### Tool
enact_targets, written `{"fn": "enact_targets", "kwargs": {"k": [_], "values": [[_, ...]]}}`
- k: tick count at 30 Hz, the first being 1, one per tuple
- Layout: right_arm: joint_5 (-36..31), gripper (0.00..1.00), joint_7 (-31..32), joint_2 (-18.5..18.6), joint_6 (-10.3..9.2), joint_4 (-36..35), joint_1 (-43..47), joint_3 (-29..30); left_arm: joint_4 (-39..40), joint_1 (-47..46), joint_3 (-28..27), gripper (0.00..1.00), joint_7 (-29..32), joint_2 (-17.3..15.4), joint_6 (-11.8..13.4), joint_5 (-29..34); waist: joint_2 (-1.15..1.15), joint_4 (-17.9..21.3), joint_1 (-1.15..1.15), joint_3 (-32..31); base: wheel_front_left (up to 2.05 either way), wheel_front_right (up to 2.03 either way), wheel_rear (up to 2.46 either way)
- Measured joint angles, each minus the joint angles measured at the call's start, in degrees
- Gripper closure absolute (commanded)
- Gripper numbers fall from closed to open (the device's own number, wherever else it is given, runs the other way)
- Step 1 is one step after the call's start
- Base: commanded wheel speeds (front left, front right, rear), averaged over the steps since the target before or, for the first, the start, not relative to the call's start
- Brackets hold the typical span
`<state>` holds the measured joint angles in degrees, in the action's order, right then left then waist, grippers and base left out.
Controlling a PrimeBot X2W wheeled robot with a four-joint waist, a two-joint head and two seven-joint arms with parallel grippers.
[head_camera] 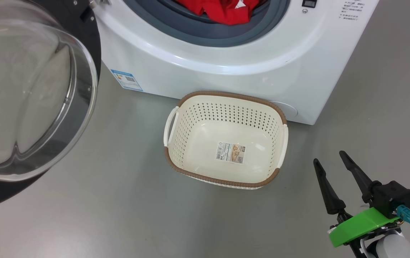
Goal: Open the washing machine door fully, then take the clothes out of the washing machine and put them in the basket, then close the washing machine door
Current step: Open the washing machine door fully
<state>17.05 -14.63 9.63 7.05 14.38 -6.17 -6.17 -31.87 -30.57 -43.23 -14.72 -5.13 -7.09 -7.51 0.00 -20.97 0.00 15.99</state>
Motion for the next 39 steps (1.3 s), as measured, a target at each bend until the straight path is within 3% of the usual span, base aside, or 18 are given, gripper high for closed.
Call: {"fn": "enact_targets", "kwargs": {"k": [6,14,15,17,19,22,39], "values": [[0.01,0.00,0.00,-0.08,0.00,-0.02,0.00,0.04,0.24,0.10,0.04,1.00,0.00,0.16,-0.02,0.33,0.00,-0.03,0.00,-0.73,0.00,0.00,0.00],[0.01,0.00,0.00,-0.40,0.00,-0.19,0.02,0.19,3.87,3.41,5.08,0.97,0.00,1.54,-0.07,-0.88,0.00,-0.08,0.00,-2.23,0.00,0.00,0.00],[0.01,0.00,0.00,-0.44,0.00,-0.23,0.03,0.21,4.56,4.29,5.95,0.88,0.00,1.90,-0.07,-1.26,0.00,-0.09,0.00,-2.45,0.00,0.00,0.00],[0.01,0.00,0.00,-0.52,0.01,-0.32,0.05,0.22,6.03,6.14,8.06,0.61,0.00,2.24,-0.07,-2.50,0.00,-0.05,0.00,-2.87,0.00,0.00,0.00],[0.03,0.00,0.00,-0.62,0.01,-0.37,0.10,0.35,7.94,8.07,9.49,0.45,0.00,2.48,-0.08,-3.97,0.00,0.09,0.00,-3.31,0.00,0.00,0.00],[0.08,0.00,0.00,-0.71,0.00,-0.49,0.19,0.74,10.51,11.22,11.03,0.02,0.00,2.71,-0.08,-5.00,0.00,0.41,0.00,-3.95,0.00,0.00,0.00],[0.24,0.00,0.00,-1.59,0.01,-2.31,2.61,5.80,18.92,22.86,30.85,0.00,0.01,2.18,-0.10,-8.76,0.00,4.22,0.00,-6.25,0.00,0.00,0.00]]}}
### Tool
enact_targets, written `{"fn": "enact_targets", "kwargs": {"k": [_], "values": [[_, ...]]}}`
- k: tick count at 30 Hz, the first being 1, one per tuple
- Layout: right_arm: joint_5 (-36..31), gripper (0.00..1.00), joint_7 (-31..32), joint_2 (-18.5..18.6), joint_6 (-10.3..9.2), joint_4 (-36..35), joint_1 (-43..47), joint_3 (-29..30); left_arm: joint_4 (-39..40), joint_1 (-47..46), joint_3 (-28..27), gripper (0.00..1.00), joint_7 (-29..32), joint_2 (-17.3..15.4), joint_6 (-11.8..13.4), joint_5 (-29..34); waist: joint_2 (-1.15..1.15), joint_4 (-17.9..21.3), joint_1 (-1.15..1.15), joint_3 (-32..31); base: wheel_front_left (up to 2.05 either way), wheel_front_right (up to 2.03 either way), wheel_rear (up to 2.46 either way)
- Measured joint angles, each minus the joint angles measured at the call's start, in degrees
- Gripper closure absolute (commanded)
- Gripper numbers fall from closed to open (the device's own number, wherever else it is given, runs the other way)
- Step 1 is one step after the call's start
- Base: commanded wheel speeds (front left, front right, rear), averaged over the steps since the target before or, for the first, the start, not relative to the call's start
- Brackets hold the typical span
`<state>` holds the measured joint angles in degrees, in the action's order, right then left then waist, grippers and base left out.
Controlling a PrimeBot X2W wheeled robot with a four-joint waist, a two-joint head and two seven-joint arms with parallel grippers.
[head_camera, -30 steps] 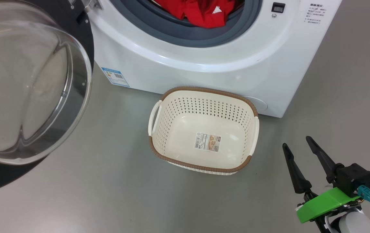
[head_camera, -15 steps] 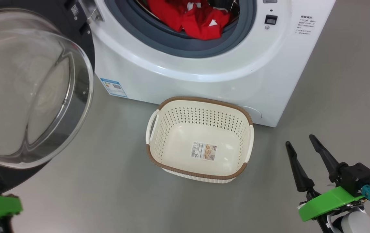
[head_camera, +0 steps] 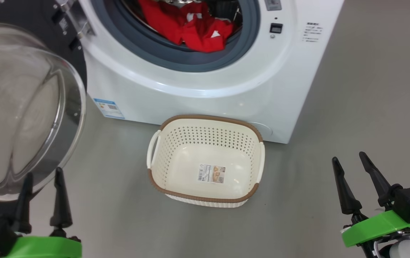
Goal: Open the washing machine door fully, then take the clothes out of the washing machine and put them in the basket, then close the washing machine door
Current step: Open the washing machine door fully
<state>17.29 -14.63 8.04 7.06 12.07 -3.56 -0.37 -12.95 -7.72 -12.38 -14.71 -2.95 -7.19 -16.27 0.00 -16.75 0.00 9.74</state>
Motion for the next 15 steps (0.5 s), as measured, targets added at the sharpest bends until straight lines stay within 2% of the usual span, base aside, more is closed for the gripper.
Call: {"fn": "enact_targets", "kwargs": {"k": [15], "values": [[0.24,0.00,0.00,-1.24,0.00,-1.00,2.33,3.76,2.07,2.89,10.62,0.00,0.00,-2.12,0.00,-2.11,0.00,7.81,0.00,-0.83,0.00,0.00,0.00]]}}
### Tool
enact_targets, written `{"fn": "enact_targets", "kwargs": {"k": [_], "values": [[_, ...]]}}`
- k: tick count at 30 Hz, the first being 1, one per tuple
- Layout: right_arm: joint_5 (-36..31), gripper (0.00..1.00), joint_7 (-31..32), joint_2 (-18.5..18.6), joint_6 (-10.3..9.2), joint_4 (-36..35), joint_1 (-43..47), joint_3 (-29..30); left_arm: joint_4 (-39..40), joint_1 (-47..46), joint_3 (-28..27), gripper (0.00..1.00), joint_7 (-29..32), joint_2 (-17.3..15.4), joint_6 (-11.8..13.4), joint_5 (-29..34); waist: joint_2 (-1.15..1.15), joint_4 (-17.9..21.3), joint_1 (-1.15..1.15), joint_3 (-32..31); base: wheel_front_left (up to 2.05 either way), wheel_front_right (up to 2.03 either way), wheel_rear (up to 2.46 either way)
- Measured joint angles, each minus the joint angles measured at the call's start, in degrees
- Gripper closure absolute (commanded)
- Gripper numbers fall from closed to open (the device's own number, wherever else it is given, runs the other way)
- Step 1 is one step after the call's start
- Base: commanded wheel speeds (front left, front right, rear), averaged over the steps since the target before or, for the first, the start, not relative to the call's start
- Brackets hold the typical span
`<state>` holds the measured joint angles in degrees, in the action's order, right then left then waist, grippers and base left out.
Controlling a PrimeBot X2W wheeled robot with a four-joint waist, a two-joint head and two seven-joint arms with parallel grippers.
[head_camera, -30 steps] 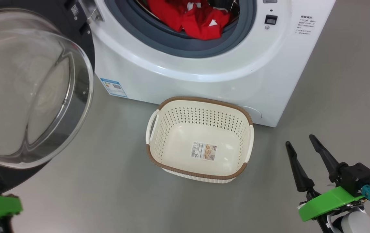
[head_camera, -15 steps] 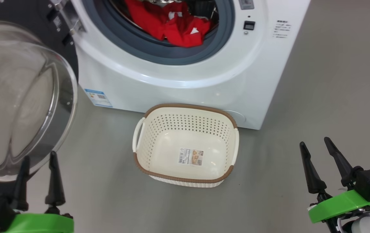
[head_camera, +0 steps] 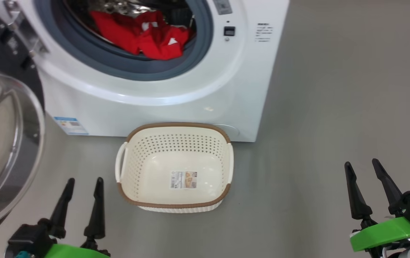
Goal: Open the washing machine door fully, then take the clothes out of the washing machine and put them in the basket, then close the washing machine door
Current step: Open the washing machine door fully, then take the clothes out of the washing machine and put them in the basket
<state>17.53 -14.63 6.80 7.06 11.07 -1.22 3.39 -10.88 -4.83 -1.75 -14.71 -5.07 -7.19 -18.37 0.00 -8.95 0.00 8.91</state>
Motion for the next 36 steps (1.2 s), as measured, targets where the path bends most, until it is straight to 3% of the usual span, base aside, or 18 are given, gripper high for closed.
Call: {"fn": "enact_targets", "kwargs": {"k": [16,36], "values": [[0.00,0.00,0.00,-0.73,0.00,-1.04,2.93,3.61,0.21,0.45,3.76,0.00,0.00,-0.66,0.01,0.22,0.00,6.89,0.00,-0.88,0.00,0.00,0.00],[0.00,0.00,0.00,-1.32,0.00,-1.57,3.06,4.35,0.77,0.40,3.54,0.00,0.00,-0.83,0.01,-2.46,0.00,6.22,0.00,0.67,0.05,-0.05,0.00]]}}
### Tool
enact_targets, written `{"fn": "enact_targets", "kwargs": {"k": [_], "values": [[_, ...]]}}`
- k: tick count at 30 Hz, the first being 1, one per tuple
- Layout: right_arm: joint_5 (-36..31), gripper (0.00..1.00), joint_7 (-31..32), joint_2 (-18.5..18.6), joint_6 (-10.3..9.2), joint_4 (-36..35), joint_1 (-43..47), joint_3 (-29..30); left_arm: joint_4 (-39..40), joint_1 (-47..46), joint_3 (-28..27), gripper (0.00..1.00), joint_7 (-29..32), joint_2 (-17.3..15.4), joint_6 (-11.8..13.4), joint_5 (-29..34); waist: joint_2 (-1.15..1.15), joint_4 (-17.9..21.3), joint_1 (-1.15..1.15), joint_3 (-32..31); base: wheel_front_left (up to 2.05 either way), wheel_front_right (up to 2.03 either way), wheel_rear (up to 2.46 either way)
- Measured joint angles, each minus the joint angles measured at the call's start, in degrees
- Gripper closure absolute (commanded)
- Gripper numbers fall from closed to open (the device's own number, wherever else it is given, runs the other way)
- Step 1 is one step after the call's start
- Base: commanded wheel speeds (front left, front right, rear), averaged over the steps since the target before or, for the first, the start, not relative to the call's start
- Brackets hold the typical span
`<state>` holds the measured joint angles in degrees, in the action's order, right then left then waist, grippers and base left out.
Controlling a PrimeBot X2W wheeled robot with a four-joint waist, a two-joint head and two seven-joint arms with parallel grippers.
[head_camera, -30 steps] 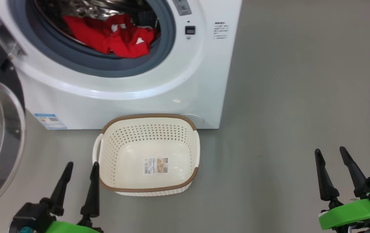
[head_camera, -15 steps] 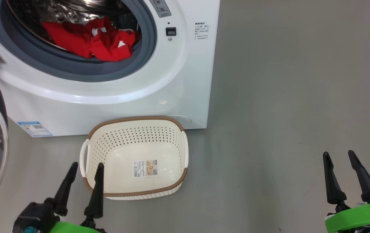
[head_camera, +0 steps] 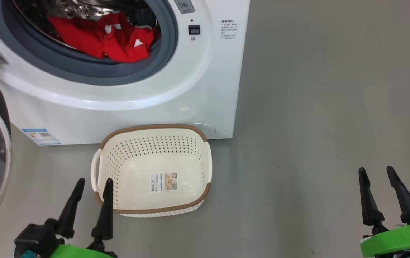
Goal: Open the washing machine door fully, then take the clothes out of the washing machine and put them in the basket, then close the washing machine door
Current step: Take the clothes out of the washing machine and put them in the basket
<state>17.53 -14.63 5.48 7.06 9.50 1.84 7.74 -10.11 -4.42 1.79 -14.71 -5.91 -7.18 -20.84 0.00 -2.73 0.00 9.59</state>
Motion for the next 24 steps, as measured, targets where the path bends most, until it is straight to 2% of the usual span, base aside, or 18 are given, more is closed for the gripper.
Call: {"fn": "enact_targets", "kwargs": {"k": [16,24], "values": [[0.00,0.00,0.00,-0.02,0.00,0.02,-0.35,-0.26,0.08,-0.38,0.09,0.00,0.00,-0.14,0.00,-0.40,0.00,-0.02,0.00,0.82,1.15,-1.15,0.00],[0.00,0.00,0.00,-0.16,0.00,0.09,-0.79,-0.49,-1.12,-1.35,-0.57,0.00,0.00,0.19,0.00,1.72,0.00,-0.12,0.00,0.68,0.48,-0.48,0.00]]}}
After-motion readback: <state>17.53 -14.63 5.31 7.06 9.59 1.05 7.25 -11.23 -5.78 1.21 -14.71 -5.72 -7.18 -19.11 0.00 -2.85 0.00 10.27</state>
